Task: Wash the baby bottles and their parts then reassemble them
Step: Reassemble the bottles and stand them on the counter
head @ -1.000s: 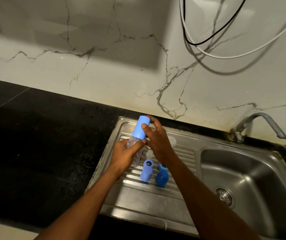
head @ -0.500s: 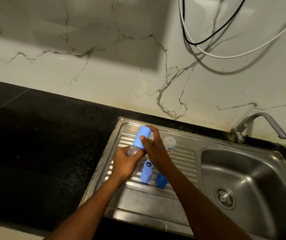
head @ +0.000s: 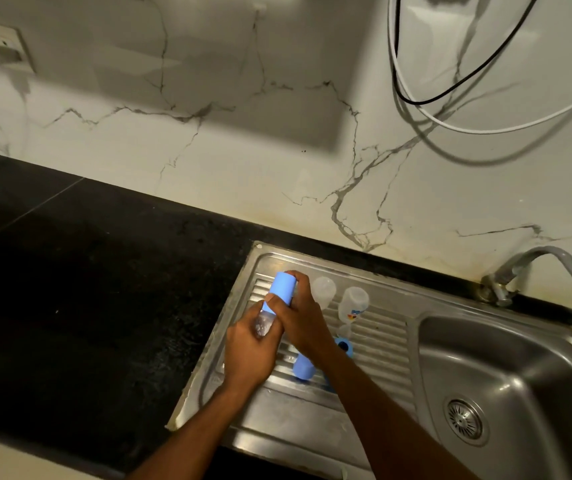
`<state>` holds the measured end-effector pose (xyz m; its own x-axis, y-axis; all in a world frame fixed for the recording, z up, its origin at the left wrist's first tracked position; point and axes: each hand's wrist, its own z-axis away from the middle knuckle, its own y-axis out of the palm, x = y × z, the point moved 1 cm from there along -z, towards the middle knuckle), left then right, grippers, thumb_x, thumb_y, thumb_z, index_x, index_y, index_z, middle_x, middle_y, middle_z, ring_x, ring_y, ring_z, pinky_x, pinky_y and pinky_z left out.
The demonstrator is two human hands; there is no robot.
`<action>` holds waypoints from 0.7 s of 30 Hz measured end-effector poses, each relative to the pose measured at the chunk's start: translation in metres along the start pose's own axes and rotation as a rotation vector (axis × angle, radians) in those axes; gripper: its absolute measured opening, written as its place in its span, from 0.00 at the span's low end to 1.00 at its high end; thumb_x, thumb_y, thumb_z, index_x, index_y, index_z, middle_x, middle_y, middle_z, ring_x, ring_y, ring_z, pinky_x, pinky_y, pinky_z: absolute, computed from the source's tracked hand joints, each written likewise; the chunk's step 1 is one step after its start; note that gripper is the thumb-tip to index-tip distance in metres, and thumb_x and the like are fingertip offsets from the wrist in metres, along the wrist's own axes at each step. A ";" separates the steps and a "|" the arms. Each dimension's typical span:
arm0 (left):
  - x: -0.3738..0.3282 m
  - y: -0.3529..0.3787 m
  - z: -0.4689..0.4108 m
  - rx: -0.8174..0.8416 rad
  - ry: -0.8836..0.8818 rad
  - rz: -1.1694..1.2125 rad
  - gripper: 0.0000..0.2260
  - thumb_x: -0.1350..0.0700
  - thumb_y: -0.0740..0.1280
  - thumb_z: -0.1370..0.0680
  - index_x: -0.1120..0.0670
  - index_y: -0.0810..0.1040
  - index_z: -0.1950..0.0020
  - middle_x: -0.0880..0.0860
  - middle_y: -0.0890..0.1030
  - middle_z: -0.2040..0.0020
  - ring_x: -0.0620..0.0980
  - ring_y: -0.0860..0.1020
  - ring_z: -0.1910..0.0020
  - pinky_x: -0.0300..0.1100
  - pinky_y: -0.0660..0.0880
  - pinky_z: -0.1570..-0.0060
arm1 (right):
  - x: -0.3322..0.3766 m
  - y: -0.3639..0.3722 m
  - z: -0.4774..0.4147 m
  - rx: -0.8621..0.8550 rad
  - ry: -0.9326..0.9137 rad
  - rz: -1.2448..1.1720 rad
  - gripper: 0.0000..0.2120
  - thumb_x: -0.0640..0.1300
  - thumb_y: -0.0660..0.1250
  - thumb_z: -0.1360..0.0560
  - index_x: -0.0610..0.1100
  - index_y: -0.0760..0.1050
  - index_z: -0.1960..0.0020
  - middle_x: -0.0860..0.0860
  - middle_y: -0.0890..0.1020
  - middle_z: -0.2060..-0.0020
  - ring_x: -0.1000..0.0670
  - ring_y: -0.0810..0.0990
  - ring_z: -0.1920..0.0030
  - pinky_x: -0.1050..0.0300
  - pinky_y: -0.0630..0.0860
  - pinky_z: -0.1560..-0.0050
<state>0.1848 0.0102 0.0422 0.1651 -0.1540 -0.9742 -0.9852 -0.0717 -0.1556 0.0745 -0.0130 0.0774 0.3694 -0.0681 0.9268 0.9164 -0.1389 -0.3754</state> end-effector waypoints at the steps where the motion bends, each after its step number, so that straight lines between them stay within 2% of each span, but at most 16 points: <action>1: 0.001 0.000 -0.002 -0.010 0.009 -0.018 0.12 0.47 0.68 0.22 0.45 0.80 0.40 0.48 0.84 0.59 0.44 0.83 0.61 0.51 0.81 0.61 | 0.002 0.000 -0.001 0.016 -0.010 -0.016 0.26 0.48 0.68 0.20 0.46 0.61 0.27 0.47 0.79 0.46 0.49 0.81 0.52 0.70 0.76 0.57; 5: -0.002 -0.007 -0.010 -0.014 0.055 -0.101 0.12 0.56 0.69 0.20 0.47 0.76 0.38 0.45 0.83 0.57 0.40 0.82 0.59 0.34 0.76 0.63 | 0.005 0.008 0.000 0.100 -0.014 -0.111 0.39 0.44 0.68 0.20 0.51 0.46 0.19 0.46 0.77 0.38 0.52 0.81 0.47 0.68 0.78 0.53; 7: 0.004 -0.011 -0.010 0.017 0.067 -0.120 0.13 0.55 0.69 0.21 0.46 0.74 0.37 0.44 0.82 0.52 0.41 0.82 0.54 0.33 0.75 0.58 | 0.001 0.015 0.004 0.136 0.078 -0.124 0.43 0.46 0.69 0.21 0.55 0.41 0.19 0.47 0.76 0.35 0.51 0.81 0.44 0.61 0.80 0.48; 9: 0.012 -0.011 -0.004 0.037 0.065 -0.137 0.17 0.56 0.68 0.22 0.43 0.73 0.35 0.42 0.81 0.47 0.40 0.80 0.48 0.33 0.75 0.52 | -0.005 0.016 0.008 0.135 0.150 -0.087 0.40 0.47 0.70 0.23 0.55 0.50 0.21 0.49 0.77 0.38 0.51 0.81 0.45 0.54 0.81 0.45; 11: 0.017 -0.008 0.003 0.014 0.047 -0.167 0.22 0.58 0.68 0.25 0.39 0.70 0.35 0.41 0.77 0.45 0.39 0.76 0.45 0.34 0.74 0.48 | -0.010 0.017 0.011 0.165 0.205 -0.038 0.25 0.48 0.71 0.26 0.51 0.66 0.31 0.50 0.80 0.45 0.52 0.82 0.49 0.52 0.81 0.47; 13: 0.023 -0.008 0.007 -0.003 0.021 -0.170 0.24 0.56 0.67 0.28 0.37 0.69 0.35 0.38 0.73 0.45 0.41 0.74 0.43 0.41 0.75 0.46 | -0.015 0.021 0.014 0.217 0.239 -0.042 0.17 0.50 0.70 0.29 0.49 0.74 0.42 0.51 0.83 0.51 0.52 0.83 0.53 0.50 0.82 0.49; 14: 0.024 -0.010 0.006 -0.002 0.018 -0.173 0.24 0.54 0.66 0.29 0.38 0.69 0.35 0.39 0.72 0.45 0.41 0.73 0.42 0.41 0.75 0.45 | -0.017 0.023 0.012 0.233 0.237 -0.055 0.16 0.50 0.69 0.31 0.49 0.76 0.45 0.51 0.84 0.53 0.52 0.84 0.54 0.49 0.82 0.50; 16: 0.024 -0.018 -0.004 0.040 0.015 -0.152 0.25 0.49 0.68 0.31 0.39 0.70 0.34 0.44 0.74 0.42 0.40 0.74 0.42 0.36 0.75 0.46 | -0.018 0.029 0.002 0.232 0.205 -0.036 0.18 0.51 0.68 0.35 0.48 0.77 0.47 0.51 0.84 0.55 0.51 0.84 0.55 0.49 0.81 0.54; 18: 0.027 -0.030 -0.026 0.087 0.005 -0.108 0.28 0.48 0.71 0.33 0.42 0.72 0.33 0.48 0.77 0.40 0.40 0.77 0.42 0.32 0.74 0.46 | -0.012 0.034 -0.014 0.207 0.150 0.011 0.18 0.49 0.70 0.34 0.48 0.77 0.45 0.51 0.84 0.53 0.50 0.83 0.53 0.53 0.79 0.56; 21: 0.035 -0.060 -0.075 0.160 -0.071 -0.100 0.32 0.50 0.78 0.33 0.49 0.73 0.30 0.47 0.80 0.38 0.44 0.80 0.41 0.40 0.77 0.43 | 0.008 0.048 -0.051 0.146 0.073 0.028 0.20 0.45 0.74 0.28 0.46 0.75 0.38 0.50 0.83 0.47 0.50 0.82 0.49 0.58 0.77 0.53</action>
<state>0.2528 -0.0647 0.0298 0.2648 -0.0836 -0.9607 -0.9596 0.0756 -0.2711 0.1137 -0.0709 0.0658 0.3877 -0.1422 0.9108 0.9206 0.0090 -0.3905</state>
